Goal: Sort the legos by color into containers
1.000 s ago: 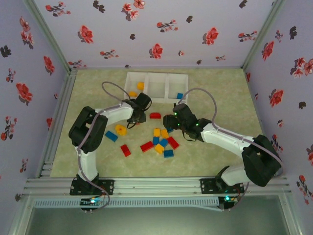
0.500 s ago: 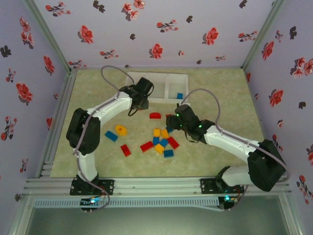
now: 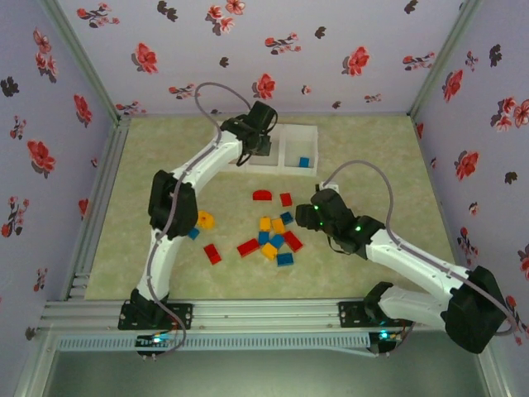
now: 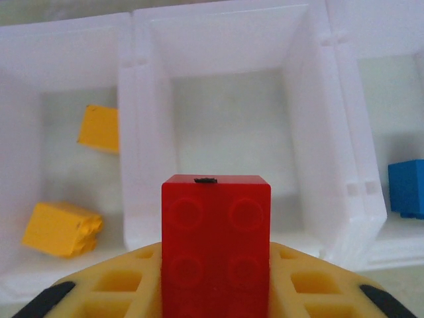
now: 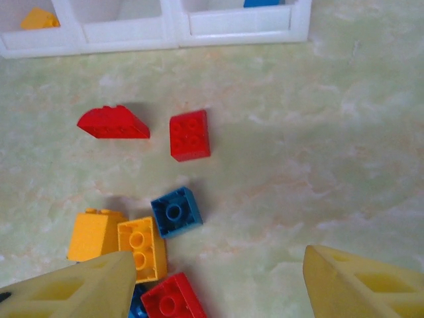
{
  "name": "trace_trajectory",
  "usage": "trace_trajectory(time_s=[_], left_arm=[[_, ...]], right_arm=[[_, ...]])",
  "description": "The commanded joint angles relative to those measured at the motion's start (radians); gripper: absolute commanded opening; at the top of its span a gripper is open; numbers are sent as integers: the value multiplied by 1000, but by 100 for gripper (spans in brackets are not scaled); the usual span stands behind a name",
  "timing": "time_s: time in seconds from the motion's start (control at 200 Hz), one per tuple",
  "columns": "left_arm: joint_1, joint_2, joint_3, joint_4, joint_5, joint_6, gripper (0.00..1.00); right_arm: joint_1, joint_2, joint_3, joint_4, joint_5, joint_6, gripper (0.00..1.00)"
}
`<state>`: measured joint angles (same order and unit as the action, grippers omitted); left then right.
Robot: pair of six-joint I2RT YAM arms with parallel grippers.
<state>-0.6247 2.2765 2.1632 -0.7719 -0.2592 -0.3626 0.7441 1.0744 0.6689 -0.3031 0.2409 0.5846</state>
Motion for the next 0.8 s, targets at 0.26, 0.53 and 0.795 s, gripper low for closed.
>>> trace_trajectory(time_s=[0.26,0.53,0.795], left_arm=[[60,153,219,-26,81,24,51],[58,-78,-29,48,92,-6,59],[38,-430,-507,197,87,-97,62]], right_arm=[[26,-8,-19,-34,20,39,68],[29,52,16,-22,29,15,68],[29,231,121,20,23,-44,67]])
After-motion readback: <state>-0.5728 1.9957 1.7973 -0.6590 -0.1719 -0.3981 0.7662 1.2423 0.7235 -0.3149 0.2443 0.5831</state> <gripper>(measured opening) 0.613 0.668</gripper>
